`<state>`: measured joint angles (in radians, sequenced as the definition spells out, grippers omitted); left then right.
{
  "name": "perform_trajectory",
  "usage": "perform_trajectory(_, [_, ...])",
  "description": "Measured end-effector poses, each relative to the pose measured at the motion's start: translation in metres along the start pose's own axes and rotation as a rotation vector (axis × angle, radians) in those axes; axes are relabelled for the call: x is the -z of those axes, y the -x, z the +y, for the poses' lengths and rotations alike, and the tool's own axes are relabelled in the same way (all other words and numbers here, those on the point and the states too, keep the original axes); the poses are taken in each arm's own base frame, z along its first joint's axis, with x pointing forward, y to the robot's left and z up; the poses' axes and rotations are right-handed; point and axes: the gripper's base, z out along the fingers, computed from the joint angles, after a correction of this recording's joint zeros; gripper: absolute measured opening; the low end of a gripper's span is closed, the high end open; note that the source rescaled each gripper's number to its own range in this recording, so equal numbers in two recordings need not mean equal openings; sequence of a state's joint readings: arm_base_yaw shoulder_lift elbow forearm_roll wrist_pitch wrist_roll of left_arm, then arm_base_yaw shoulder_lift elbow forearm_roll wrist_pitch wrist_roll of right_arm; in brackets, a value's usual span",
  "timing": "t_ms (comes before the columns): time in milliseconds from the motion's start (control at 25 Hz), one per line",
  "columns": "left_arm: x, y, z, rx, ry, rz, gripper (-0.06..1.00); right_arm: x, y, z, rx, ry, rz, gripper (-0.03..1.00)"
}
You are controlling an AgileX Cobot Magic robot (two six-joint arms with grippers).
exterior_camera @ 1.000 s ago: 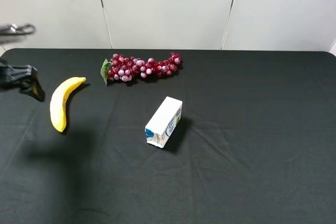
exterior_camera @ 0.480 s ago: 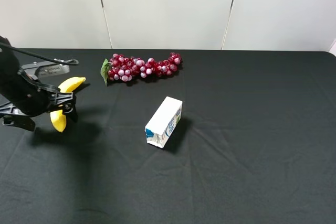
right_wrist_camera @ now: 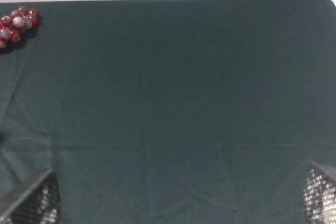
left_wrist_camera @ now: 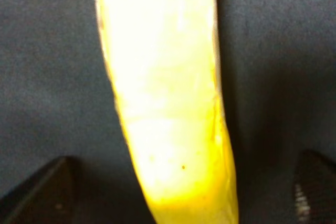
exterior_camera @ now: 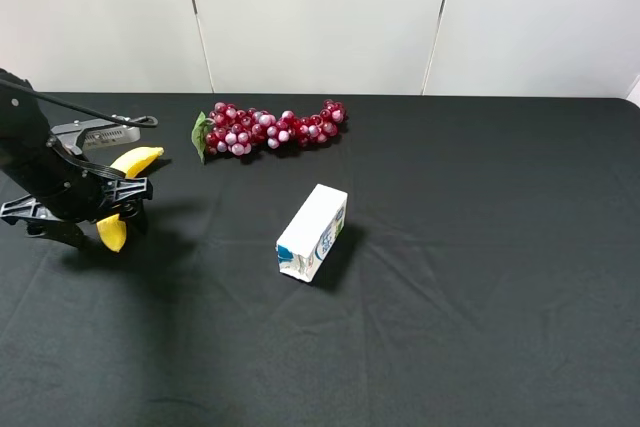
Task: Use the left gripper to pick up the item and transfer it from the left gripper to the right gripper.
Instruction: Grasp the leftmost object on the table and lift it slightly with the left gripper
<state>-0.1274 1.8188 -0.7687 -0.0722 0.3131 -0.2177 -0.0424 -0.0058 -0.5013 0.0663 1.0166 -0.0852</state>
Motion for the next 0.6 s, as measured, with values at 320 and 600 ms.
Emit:
perform_trajectory(320, [0.0000, -0.0001, 0.0000, 0.000, 0.000, 0.001, 0.00, 0.0000, 0.0000, 0.0000, 0.000, 0.000, 0.000, 1.00])
perform_trajectory(600, [0.0000, 0.0000, 0.0000, 0.000, 0.000, 0.000, 0.00, 0.0000, 0.0000, 0.0000, 0.000, 0.000, 0.000, 1.00])
